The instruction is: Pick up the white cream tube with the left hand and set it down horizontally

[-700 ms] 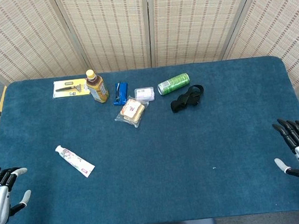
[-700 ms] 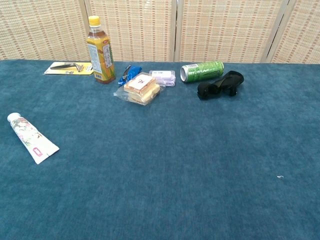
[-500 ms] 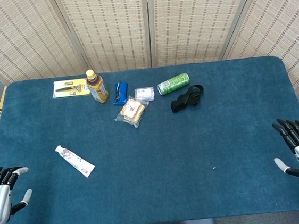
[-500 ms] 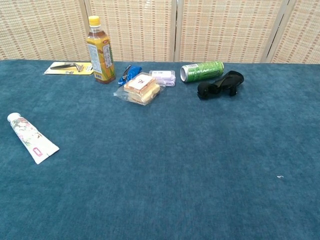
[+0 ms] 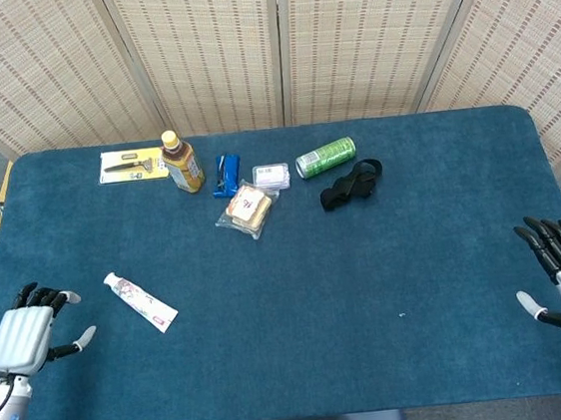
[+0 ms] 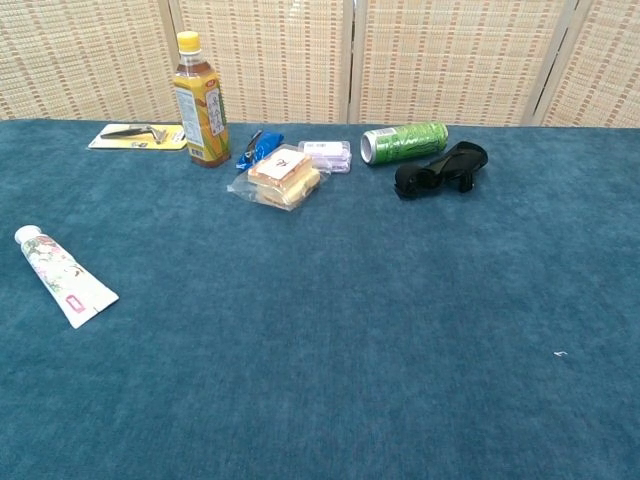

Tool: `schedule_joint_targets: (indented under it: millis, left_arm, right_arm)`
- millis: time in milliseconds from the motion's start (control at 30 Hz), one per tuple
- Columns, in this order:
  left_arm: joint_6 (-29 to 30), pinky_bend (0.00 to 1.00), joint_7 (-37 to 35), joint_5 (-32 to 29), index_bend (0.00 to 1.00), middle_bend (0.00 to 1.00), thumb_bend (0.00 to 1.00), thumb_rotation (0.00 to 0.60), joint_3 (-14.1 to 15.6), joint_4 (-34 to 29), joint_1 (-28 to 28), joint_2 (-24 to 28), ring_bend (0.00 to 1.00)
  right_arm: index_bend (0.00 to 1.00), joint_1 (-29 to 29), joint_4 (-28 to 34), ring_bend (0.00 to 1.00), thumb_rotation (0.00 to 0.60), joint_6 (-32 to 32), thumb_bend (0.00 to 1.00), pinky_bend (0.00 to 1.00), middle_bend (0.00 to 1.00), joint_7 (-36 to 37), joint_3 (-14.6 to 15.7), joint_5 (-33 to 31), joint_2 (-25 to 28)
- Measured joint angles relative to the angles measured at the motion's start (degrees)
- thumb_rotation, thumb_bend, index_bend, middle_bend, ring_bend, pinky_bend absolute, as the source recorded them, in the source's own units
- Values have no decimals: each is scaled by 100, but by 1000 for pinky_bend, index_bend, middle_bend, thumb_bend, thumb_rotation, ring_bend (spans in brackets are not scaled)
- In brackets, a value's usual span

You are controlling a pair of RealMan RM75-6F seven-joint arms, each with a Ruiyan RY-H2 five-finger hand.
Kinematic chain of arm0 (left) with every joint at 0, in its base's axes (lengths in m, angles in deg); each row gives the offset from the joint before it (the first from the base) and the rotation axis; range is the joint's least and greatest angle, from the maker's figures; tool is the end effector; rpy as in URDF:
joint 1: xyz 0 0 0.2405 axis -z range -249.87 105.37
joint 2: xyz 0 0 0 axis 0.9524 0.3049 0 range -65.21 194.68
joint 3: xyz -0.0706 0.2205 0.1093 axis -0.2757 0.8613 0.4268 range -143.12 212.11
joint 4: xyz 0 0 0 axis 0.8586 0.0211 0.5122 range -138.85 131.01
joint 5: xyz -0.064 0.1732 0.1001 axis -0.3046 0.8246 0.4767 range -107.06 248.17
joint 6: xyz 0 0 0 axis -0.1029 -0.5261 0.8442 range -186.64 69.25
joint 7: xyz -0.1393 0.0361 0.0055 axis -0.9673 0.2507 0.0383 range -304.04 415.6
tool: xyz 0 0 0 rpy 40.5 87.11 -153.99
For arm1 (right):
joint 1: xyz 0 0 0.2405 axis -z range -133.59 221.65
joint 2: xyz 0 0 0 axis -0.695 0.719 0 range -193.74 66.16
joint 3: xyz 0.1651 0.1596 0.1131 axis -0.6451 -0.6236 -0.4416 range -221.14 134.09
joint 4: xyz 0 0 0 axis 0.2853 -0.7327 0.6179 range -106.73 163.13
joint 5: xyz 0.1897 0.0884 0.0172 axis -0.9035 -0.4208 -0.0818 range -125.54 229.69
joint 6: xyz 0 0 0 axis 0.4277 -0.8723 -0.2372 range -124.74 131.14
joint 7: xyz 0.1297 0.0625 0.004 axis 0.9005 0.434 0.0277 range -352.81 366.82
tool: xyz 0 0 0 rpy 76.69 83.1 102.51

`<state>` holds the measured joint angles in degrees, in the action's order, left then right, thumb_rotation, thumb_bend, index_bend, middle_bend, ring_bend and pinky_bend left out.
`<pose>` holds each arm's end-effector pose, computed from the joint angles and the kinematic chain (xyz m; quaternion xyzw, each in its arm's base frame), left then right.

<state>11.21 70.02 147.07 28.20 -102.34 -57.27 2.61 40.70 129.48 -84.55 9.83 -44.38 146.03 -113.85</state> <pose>-0.2824 0.2405 0.1402 -0.6629 -0.3752 -0.3084 0.5697 -0.2806 -0.1632 0.2124 0.6360 -0.3516 0.3960 0.5614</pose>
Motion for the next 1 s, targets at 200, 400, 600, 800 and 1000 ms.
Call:
schedule_joint_targets:
  millis: [200,400,600,800,1000]
  left_arm:
    - [-813,79,591,-738,351,356,135,53,-125,297,566,-215,222]
    - [-1225,69,1326,-1558,345,356,121,15,-165,550,960,-458,201]
    - [-1338,69,1790,-2179,338,354,117,9,-149,841,1222,-728,196]
    - [-1346,67,2166,-2661,317,330,116,11,-96,1161,1402,-1020,171]
    - [-1219,58,2654,-3140,303,311,117,16,-11,1378,1560,-1282,152]
  right_arm:
    - [68,32,24,0,600,-28,211,0,61,-11,-2,-30,10]
    - [68,67,15,0,600,-49,211,0,61,16,3,-66,31]
    - [68,88,-9,0,600,-70,211,0,61,48,-3,-87,29]
    - [68,106,-66,0,600,-72,211,0,61,116,4,-97,21]
    - [68,180,-149,0,600,-154,211,0,61,226,14,-125,24]
